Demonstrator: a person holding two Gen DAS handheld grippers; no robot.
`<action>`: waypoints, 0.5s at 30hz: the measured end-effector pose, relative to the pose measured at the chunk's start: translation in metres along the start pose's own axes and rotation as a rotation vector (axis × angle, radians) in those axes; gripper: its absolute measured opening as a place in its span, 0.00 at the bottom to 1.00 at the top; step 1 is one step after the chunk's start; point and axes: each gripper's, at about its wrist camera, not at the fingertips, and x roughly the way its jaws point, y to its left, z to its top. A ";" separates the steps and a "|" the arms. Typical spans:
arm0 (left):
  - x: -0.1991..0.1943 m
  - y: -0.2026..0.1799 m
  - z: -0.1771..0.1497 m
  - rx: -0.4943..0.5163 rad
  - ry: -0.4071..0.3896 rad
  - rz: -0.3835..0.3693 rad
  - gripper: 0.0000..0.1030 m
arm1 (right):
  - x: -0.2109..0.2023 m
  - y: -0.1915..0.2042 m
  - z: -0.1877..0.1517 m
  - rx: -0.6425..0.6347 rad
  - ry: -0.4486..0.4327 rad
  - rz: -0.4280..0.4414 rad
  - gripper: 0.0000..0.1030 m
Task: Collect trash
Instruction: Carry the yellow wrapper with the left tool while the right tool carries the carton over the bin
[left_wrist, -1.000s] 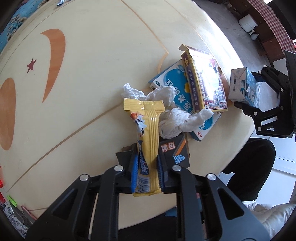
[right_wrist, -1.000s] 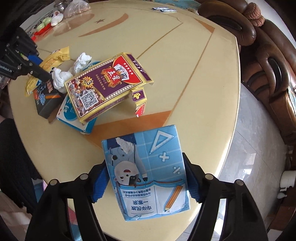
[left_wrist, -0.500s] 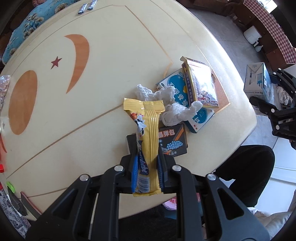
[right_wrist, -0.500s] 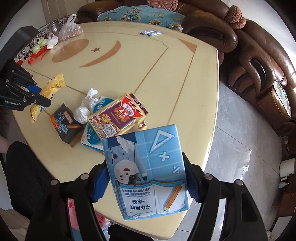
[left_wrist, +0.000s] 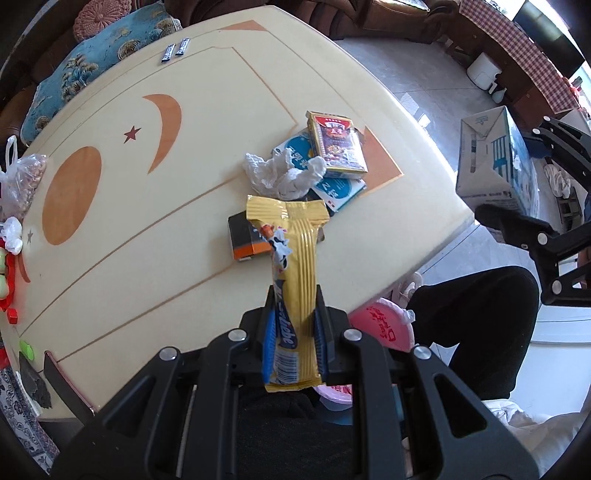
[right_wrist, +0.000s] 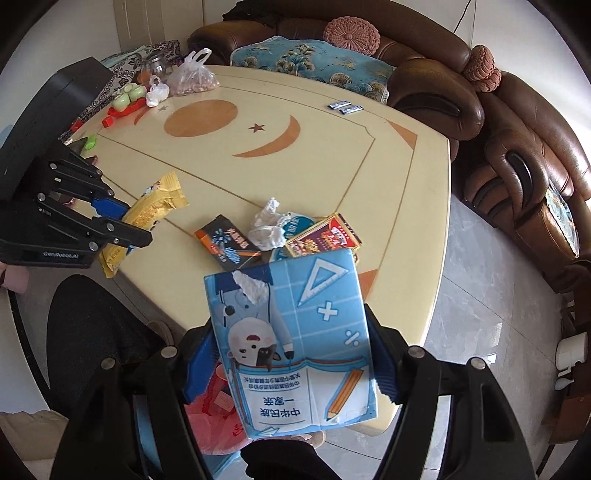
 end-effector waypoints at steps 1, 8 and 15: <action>0.001 -0.003 -0.004 0.007 -0.002 -0.003 0.18 | -0.005 0.007 -0.004 -0.004 -0.005 0.004 0.66; 0.001 -0.035 -0.039 0.041 -0.017 -0.032 0.17 | -0.026 0.044 -0.031 -0.019 -0.024 0.024 0.66; -0.007 -0.060 -0.075 0.083 -0.045 -0.032 0.17 | -0.039 0.069 -0.056 -0.038 -0.027 0.023 0.66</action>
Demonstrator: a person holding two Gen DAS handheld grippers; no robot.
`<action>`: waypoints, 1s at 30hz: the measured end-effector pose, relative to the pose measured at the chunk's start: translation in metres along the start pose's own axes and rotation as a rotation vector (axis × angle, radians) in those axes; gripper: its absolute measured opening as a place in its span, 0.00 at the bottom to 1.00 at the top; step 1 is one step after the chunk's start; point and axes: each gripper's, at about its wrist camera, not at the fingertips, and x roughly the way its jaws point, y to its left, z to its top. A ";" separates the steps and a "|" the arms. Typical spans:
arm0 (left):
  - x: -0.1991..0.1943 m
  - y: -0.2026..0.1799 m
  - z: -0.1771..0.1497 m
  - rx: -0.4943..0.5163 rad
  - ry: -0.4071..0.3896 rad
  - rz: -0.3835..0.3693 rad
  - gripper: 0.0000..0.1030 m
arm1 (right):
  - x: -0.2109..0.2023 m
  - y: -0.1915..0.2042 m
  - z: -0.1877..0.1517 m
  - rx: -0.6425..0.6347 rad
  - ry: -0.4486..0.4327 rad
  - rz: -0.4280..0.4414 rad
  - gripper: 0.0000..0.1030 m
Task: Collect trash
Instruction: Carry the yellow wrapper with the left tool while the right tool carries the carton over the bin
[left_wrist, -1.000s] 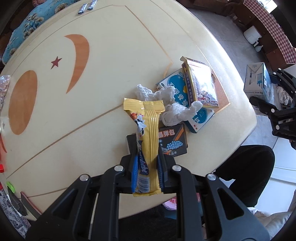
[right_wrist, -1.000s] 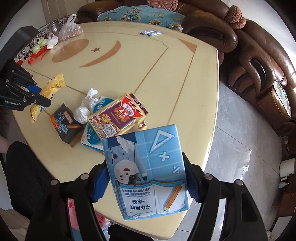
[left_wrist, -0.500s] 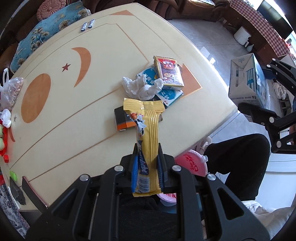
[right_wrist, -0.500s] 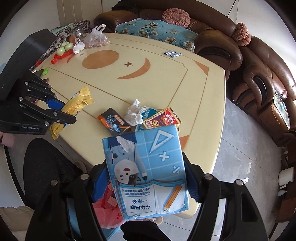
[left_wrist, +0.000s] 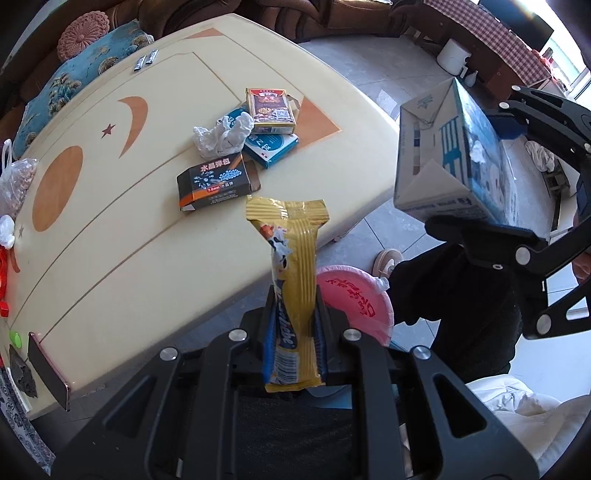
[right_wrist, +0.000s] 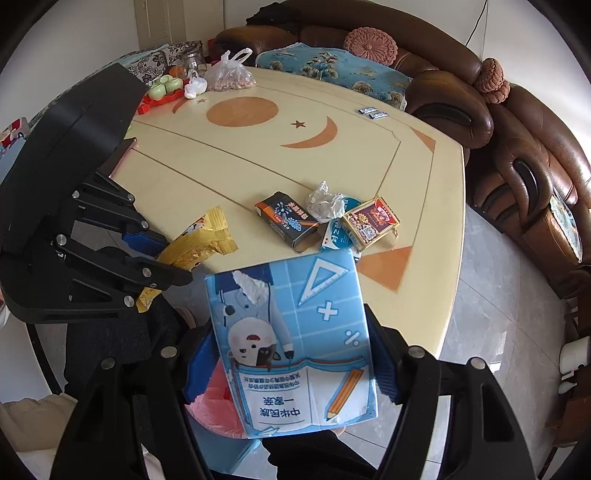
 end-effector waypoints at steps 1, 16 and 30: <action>0.000 -0.003 -0.003 0.003 -0.003 -0.005 0.17 | -0.001 0.004 -0.004 -0.001 0.002 0.002 0.66; 0.046 -0.023 -0.046 -0.006 0.021 -0.071 0.17 | 0.027 0.032 -0.060 0.015 0.062 0.060 0.66; 0.113 -0.025 -0.077 -0.030 0.072 -0.095 0.17 | 0.070 0.047 -0.100 0.035 0.111 0.055 0.66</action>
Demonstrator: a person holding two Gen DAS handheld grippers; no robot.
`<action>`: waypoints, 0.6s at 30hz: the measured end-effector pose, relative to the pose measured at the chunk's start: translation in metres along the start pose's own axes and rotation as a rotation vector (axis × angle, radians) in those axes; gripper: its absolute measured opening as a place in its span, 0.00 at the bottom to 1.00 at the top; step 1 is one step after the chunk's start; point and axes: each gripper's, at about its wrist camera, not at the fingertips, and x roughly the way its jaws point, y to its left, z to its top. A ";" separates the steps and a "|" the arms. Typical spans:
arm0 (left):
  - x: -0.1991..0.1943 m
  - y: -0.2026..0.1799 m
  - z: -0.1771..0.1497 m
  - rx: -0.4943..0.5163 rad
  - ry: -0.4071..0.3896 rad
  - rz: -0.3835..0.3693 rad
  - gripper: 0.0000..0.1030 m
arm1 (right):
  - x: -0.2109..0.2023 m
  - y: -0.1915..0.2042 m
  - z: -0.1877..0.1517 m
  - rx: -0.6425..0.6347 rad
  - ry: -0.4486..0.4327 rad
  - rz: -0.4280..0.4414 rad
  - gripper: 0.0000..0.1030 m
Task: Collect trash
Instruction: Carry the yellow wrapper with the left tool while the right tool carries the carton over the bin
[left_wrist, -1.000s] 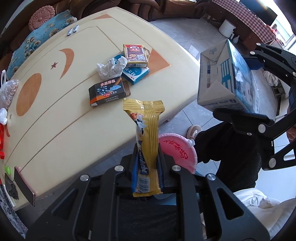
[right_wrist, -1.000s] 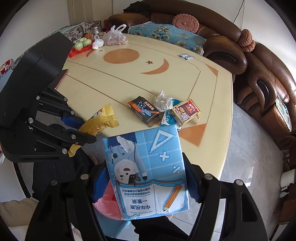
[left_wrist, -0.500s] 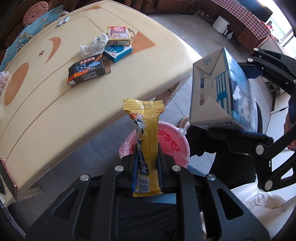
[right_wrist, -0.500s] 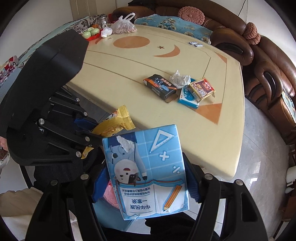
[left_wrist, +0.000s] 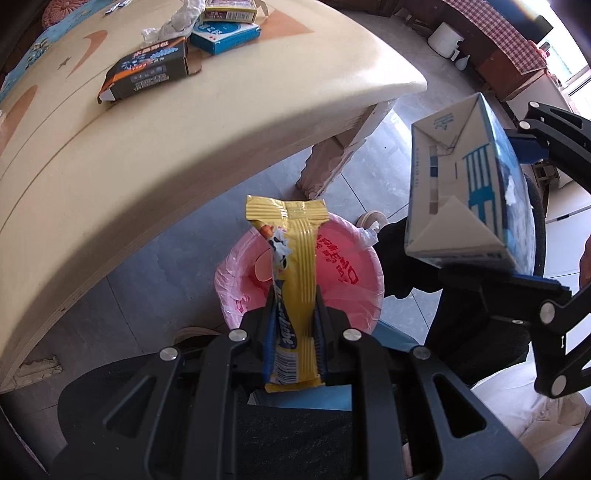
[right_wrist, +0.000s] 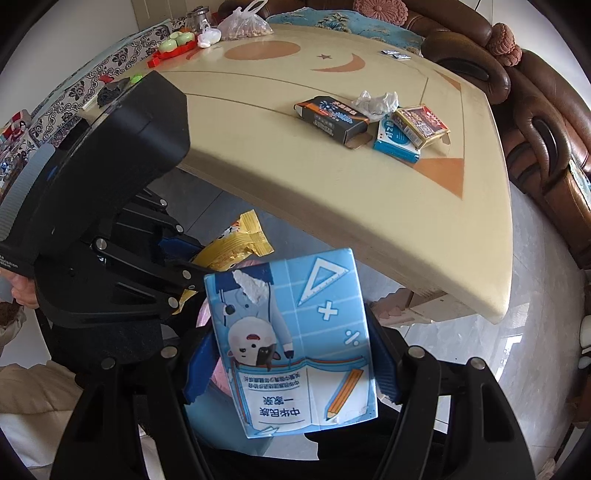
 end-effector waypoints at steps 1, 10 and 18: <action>0.004 0.000 -0.001 0.002 0.001 0.008 0.17 | 0.004 0.001 -0.002 -0.002 0.004 -0.003 0.66; 0.045 -0.002 -0.006 0.010 0.059 0.007 0.17 | 0.043 0.001 -0.018 0.010 0.059 0.006 0.66; 0.091 -0.002 -0.006 0.006 0.139 -0.009 0.17 | 0.087 -0.005 -0.033 0.036 0.117 0.017 0.66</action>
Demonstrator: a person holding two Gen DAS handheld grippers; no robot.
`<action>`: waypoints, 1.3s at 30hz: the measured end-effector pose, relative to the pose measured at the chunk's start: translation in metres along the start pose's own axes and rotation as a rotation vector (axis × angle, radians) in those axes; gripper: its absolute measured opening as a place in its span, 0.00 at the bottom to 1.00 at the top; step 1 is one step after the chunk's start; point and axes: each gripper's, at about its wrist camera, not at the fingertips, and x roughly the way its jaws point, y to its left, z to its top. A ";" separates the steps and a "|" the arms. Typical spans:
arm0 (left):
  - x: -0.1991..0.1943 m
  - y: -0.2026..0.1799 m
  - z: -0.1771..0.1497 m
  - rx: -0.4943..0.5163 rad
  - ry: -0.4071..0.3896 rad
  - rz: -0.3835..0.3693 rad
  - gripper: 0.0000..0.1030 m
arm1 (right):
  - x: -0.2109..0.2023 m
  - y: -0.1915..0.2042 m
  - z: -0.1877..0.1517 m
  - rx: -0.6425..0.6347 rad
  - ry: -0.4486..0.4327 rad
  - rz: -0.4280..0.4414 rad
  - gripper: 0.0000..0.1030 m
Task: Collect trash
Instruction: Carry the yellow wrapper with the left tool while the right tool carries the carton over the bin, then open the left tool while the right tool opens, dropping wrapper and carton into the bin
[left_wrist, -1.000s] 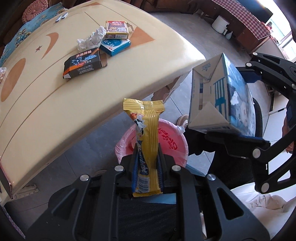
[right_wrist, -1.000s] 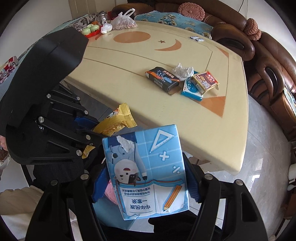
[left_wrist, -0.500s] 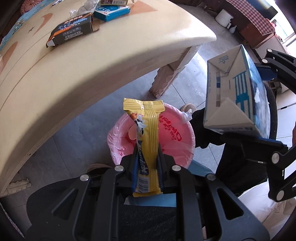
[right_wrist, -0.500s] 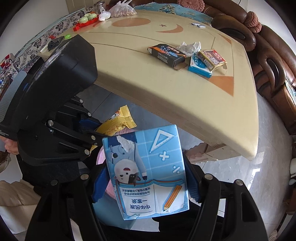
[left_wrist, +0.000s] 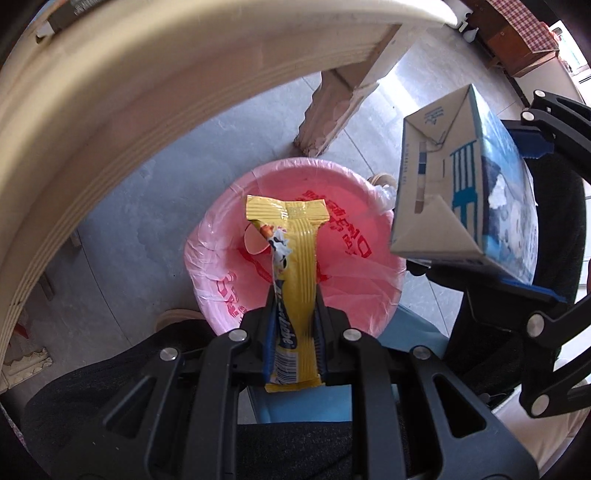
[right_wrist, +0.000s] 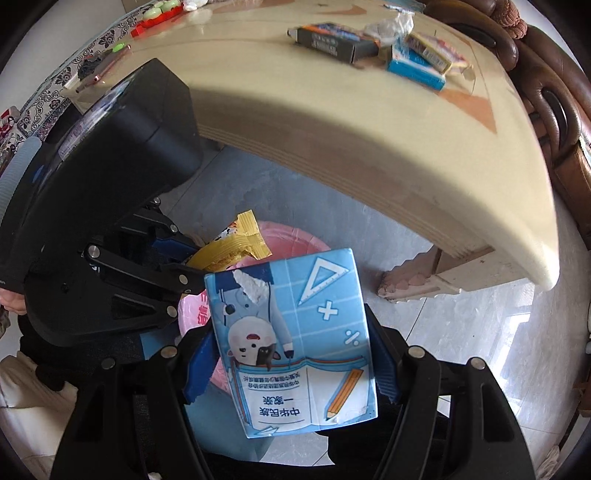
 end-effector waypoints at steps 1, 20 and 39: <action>0.006 0.000 0.001 -0.006 0.011 -0.011 0.17 | 0.007 -0.001 -0.001 0.005 0.008 0.002 0.66; 0.092 0.026 0.009 -0.119 0.192 -0.052 0.17 | 0.106 -0.012 -0.013 0.087 0.138 0.069 0.66; 0.154 0.027 0.014 -0.164 0.367 -0.039 0.17 | 0.191 -0.017 -0.024 0.107 0.266 0.142 0.66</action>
